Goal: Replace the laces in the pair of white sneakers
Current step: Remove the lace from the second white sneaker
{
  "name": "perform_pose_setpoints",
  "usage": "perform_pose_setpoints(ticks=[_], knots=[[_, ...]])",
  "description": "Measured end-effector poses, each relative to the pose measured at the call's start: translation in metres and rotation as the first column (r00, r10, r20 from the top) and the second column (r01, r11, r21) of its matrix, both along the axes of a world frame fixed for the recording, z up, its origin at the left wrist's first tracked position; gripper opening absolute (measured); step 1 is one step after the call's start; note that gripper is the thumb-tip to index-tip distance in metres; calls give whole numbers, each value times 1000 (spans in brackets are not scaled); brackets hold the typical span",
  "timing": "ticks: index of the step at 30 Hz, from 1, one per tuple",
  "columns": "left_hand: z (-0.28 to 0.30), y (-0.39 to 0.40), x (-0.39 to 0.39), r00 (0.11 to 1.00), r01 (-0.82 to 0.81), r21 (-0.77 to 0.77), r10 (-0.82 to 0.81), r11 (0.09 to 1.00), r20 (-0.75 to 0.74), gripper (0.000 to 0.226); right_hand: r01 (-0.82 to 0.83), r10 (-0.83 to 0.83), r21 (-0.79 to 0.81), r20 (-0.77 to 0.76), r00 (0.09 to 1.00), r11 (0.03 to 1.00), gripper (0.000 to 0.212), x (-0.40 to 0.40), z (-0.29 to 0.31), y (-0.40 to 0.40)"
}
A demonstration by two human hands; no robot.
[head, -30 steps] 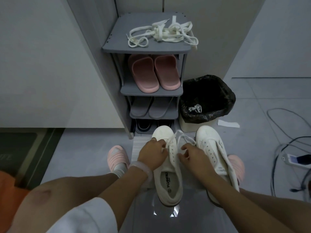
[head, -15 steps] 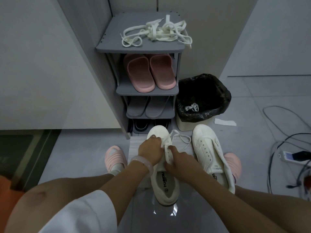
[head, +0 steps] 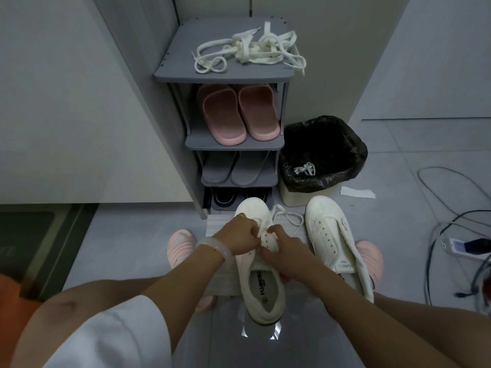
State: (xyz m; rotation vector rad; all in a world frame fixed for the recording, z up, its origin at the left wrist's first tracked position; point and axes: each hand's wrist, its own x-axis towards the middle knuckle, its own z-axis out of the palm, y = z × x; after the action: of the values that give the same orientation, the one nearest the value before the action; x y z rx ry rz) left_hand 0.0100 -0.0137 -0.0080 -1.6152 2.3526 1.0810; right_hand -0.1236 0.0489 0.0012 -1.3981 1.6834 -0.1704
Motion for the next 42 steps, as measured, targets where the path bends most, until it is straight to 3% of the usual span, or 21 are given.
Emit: perform_pose_setpoints(ticks=[3,5,7,9,12,15,20,21,22,24,26,28,30,32,34,35,37,38,39,40,42], knots=[[3,-5,-3,993,-116,157,120,981,-19,17,-2,2,-5,-12,1000,1000,48,0,-1,-1],[6,-5,-5,898,-353,429,429,832,-94,19,-10,9,-11,-34,999,1000,49,2,-2,-1],[5,-3,-3,627,-502,666,762,552,-159,16,-14,12,-31,-62,998,999,50,5,-2,-1],[3,1,3,329,-541,782,934,309,-142,17,-24,19,-52,-99,995,998,50,7,-3,0],[5,3,13,102,-493,864,993,102,-59,32,-49,34,-87,-164,986,995,51,10,-7,2],[6,5,25,89,-449,887,993,111,-79,41,-56,34,-111,-194,980,992,53,13,-11,5],[3,17,21,137,-382,866,947,322,-291,26,-45,17,-144,-187,982,989,55,11,-13,7],[5,17,21,220,-413,803,902,431,-371,27,-46,17,-146,-190,982,988,55,10,-14,8],[5,15,22,429,-472,630,785,616,-446,28,-47,17,-149,-194,981,988,55,10,-14,8],[6,5,26,852,-405,86,409,910,-327,23,-42,12,-147,-199,980,988,55,9,-15,9],[9,-4,29,942,-324,-301,274,897,-197,14,-41,13,-138,-197,980,990,55,11,-15,9],[10,-5,26,800,-583,-296,470,757,-373,6,-39,12,-139,-191,981,989,55,13,-14,9],[8,0,23,468,-787,172,755,593,-459,12,-38,11,-138,-187,982,990,54,13,-13,9],[4,11,21,186,-636,664,913,394,-363,29,-39,13,-141,-184,983,989,54,11,-13,9],[6,18,26,233,-621,685,924,382,-304,32,-35,8,-149,-178,984,988,54,10,-13,11],[4,16,30,394,-690,521,865,502,-312,29,-33,5,-153,-177,984,988,54,11,-13,11],[7,9,42,772,-635,-107,622,765,-128,12,-32,2,-159,-184,983,987,52,13,-13,11],[12,5,45,828,-551,-305,555,777,-81,6,-35,4,-162,-191,982,986,52,14,-13,11],[15,2,44,841,-529,-368,531,765,-105,5,-39,6,-164,-199,980,986,51,15,-13,11],[18,1,43,786,-618,-284,572,733,-234,8,-40,6,-163,-205,979,986,51,16,-13,11],[25,3,35,372,-779,313,801,544,-469,16,-37,4,-153,-208,978,987,51,15,-13,11]])
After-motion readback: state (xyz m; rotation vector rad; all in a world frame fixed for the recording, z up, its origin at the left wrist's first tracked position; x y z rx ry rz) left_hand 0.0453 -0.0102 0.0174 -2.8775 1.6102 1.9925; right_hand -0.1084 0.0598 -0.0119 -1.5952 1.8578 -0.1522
